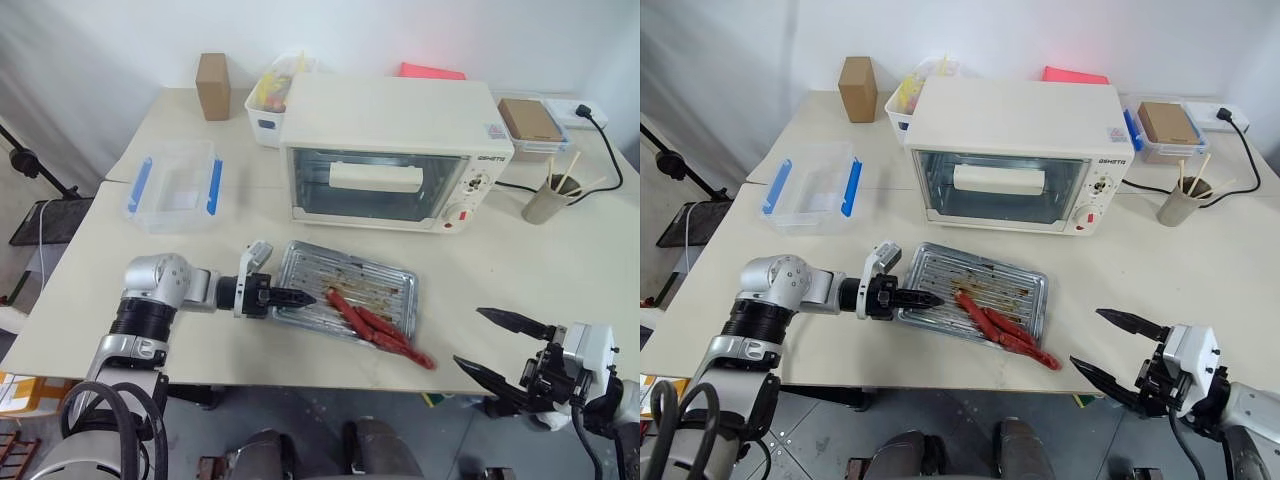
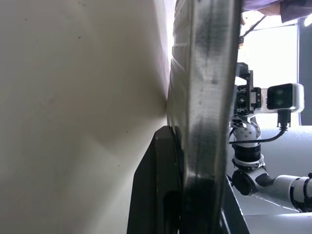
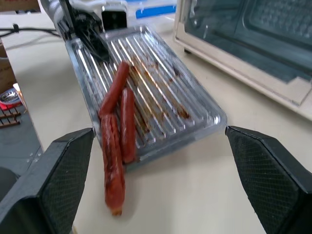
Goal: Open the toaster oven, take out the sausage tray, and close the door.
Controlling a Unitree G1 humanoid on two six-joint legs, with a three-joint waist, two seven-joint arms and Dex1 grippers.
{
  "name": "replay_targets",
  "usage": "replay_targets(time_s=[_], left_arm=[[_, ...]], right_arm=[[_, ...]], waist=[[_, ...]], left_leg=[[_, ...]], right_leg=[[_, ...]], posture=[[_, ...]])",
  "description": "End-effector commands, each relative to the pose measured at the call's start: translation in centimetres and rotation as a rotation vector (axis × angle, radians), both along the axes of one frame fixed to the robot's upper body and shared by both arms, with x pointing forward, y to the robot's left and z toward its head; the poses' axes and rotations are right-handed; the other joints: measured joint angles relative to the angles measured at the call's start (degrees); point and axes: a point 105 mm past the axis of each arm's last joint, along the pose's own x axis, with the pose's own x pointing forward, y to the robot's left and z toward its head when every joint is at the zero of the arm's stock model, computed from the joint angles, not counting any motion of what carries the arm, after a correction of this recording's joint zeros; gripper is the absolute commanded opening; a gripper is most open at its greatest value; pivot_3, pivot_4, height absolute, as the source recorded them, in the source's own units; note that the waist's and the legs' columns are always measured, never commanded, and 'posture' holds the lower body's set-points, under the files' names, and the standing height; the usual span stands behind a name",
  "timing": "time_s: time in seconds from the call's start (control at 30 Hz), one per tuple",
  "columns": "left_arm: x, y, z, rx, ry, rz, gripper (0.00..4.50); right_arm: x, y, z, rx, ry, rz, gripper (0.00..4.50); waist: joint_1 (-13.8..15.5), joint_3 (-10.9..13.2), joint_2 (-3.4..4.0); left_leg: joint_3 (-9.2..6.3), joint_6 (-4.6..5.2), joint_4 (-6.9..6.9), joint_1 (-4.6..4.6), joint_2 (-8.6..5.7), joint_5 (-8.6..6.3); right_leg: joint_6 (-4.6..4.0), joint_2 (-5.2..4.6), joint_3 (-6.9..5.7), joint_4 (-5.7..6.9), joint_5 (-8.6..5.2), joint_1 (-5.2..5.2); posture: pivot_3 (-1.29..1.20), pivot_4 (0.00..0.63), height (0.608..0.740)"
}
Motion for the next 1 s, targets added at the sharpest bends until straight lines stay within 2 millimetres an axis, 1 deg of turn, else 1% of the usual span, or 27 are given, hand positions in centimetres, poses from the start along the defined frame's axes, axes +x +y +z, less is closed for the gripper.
replay_targets(time_s=[0.03,0.13,0.27,0.37,0.47,0.57,0.63,0.67,0.73,0.77,0.8,0.83,0.87,0.93,1.0], left_arm=[[-1.1,0.6,-2.3,0.060,0.105,0.031,0.00],[-1.7,0.8,-2.6,0.052,0.123,0.044,0.00],[-2.7,1.4,-3.6,0.062,0.135,0.073,0.00],[-3.3,1.8,-4.0,0.074,0.128,0.079,0.64],[-3.6,1.9,-3.9,0.072,0.113,0.084,1.57],[-3.4,2.6,-3.3,0.084,0.082,0.105,2.56],[-3.4,3.0,-3.0,0.102,0.063,0.111,3.08],[-3.6,3.6,-2.8,0.129,0.041,0.110,3.42],[-3.8,4.6,-2.5,0.171,-0.005,0.126,3.94],[-3.9,5.7,-2.4,0.209,-0.064,0.141,4.26],[-4.0,6.3,-2.4,0.235,-0.106,0.146,4.48],[-3.8,7.8,-2.0,0.268,-0.218,0.179,4.48],[-3.4,8.9,-1.3,0.279,-0.388,0.188,4.48],[-3.5,10.1,-0.2,0.297,-0.649,0.145,4.48],[-4.1,10.6,0.3,0.298,-0.833,0.086,4.48]], right_arm=[[-0.3,-0.5,0.8,-0.024,0.007,0.009,4.48],[-0.8,-0.7,0.7,-0.030,0.042,0.014,4.48],[-1.8,-0.7,0.7,-0.033,0.091,0.019,4.48],[-2.0,-0.5,0.9,-0.032,0.102,0.021,4.50],[-1.9,-0.5,1.1,-0.031,0.106,0.021,4.50],[-1.8,-0.4,1.1,-0.031,0.110,0.024,4.50],[-1.7,-0.4,1.1,-0.031,0.112,0.025,4.50],[-1.7,-0.4,1.1,-0.031,0.113,0.025,4.50],[-1.8,-0.5,1.0,-0.032,0.117,0.025,4.50],[-1.9,-0.5,1.0,-0.033,0.122,0.025,4.50],[-2.0,-0.5,0.9,-0.034,0.126,0.025,4.50],[-2.1,-0.6,0.8,-0.038,0.134,0.026,4.50],[-2.3,-0.7,0.8,-0.040,0.141,0.025,4.50],[-2.4,-0.8,0.8,-0.048,0.146,0.023,4.50],[-2.7,-0.9,0.6,-0.070,0.157,0.026,4.50]], waist=[[0.0,0.0,0.02],[0.0,0.0,0.02],[0.0,0.0,0.03],[-0.2,0.0,0.00],[-0.3,-0.1,0.00],[0.1,0.0,-0.05],[0.1,0.0,-0.07],[0.0,0.0,-0.07],[-0.2,0.0,-0.12],[-0.5,0.0,-0.13],[-0.7,0.0,-0.14],[-0.9,0.0,-0.15],[-1.3,0.0,-0.15],[-1.5,0.0,-0.11],[-1.3,0.0,-0.12]], left_leg=[[0.00,0.00,0.00,0.00,0.01,0.00],[0.00,0.00,-0.01,0.02,0.00,0.00],[-0.01,-0.04,-0.14,0.22,-0.01,-0.02],[0.01,-0.13,-0.69,1.08,-0.04,-0.05],[0.06,-0.19,-1.04,1.65,-0.07,-0.05],[0.02,-0.25,-1.13,1.72,-0.06,-0.09],[0.02,-0.26,-1.13,1.71,-0.06,-0.12],[0.02,-0.27,-1.15,1.71,-0.06,-0.13],[0.02,-0.30,-1.23,1.73,-0.05,-0.13],[0.02,-0.34,-1.30,1.76,-0.05,-0.12],[0.03,-0.37,-1.38,1.78,-0.05,-0.10],[0.03,-0.43,-1.49,1.82,-0.05,-0.08],[0.04,-0.49,-1.61,1.90,-0.06,-0.05],[0.04,-0.75,-1.88,1.99,-0.06,-0.03],[-0.08,-1.04,-1.97,1.98,-0.05,-0.04]], right_leg=[[0.00,0.00,0.01,0.00,0.00,0.00],[0.00,0.00,0.04,0.01,0.00,0.00],[-0.01,0.04,0.18,-0.01,-0.01,0.09],[-0.01,0.07,0.29,-0.39,-0.02,0.89],[-0.02,0.07,0.35,-0.63,-0.02,1.33],[-0.02,0.08,0.30,-0.79,-0.02,1.45],[-0.02,0.08,0.29,-0.86,-0.02,1.46],[-0.02,0.08,0.29,-0.87,-0.02,1.46],[-0.04,0.08,0.29,-0.89,-0.03,1.45],[-0.06,0.09,0.29,-0.89,-0.04,1.45],[-0.08,0.09,0.31,-0.88,-0.05,1.43],[-0.11,0.09,0.32,-0.89,-0.06,1.43],[-0.15,0.09,0.32,-0.90,-0.08,1.45],[-0.27,0.09,0.31,-0.93,-0.13,1.44],[-0.43,0.09,0.17,-0.91,-0.19,1.37]], posture=[[0.00,0.150,0.740],[0.00,0.150,0.740],[0.00,0.150,0.740],[0.00,0.150,0.740],[0.00,0.150,0.740],[0.00,0.150,0.740],[0.00,0.150,0.740],[0.00,0.150,0.740],[0.00,0.150,0.740],[0.00,0.150,0.740],[0.00,0.150,0.740],[0.00,0.150,0.740],[0.00,0.150,0.740],[0.00,0.150,0.740],[0.00,0.150,0.740]])
